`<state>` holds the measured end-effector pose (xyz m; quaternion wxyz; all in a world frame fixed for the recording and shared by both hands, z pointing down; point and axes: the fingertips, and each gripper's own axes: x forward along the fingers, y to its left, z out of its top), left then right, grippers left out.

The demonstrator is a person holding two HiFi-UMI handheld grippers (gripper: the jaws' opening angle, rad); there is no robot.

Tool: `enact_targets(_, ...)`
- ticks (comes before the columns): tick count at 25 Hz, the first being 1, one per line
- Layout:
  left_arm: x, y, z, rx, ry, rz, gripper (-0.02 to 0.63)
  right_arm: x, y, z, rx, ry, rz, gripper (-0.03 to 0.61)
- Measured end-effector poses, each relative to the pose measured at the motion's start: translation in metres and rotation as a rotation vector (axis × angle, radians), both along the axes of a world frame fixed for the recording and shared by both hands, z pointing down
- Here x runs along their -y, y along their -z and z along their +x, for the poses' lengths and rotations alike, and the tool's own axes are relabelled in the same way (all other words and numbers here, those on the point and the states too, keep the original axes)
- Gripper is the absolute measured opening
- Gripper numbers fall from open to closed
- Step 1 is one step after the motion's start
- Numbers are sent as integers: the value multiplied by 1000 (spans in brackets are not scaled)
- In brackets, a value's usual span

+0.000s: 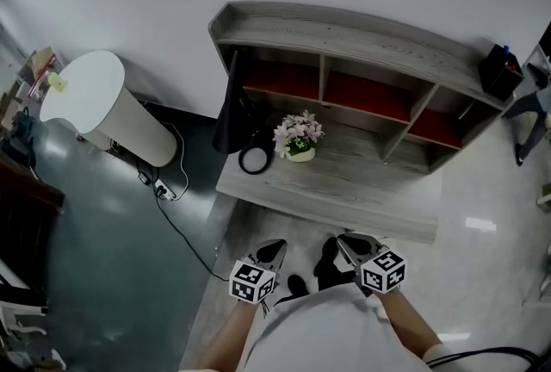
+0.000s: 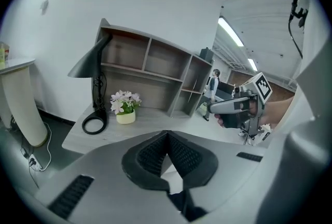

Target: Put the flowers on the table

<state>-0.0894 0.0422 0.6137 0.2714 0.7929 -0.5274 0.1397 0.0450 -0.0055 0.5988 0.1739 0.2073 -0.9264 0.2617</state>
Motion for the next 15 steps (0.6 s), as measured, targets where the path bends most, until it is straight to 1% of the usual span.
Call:
enact_targets(3, -24, 10, 2, -9, 3, 27, 9, -25, 9, 2, 11, -26, 5, 18)
enact_targets(6, -40, 19, 1, -8, 31, 68, 9, -48, 12, 5, 3, -41, 10, 18)
enact_targets(8, -48, 20, 3, -21, 32, 79, 9, -63, 11, 8, -3, -50, 11, 18)
enact_targets(11, -66, 17, 13, -30, 10, 66, 9, -83, 6, 16, -9, -61, -2, 18)
enact_targets(15, -85, 15, 22, -50, 21, 42, 9, -91, 5, 31, -4, -64, -24, 17)
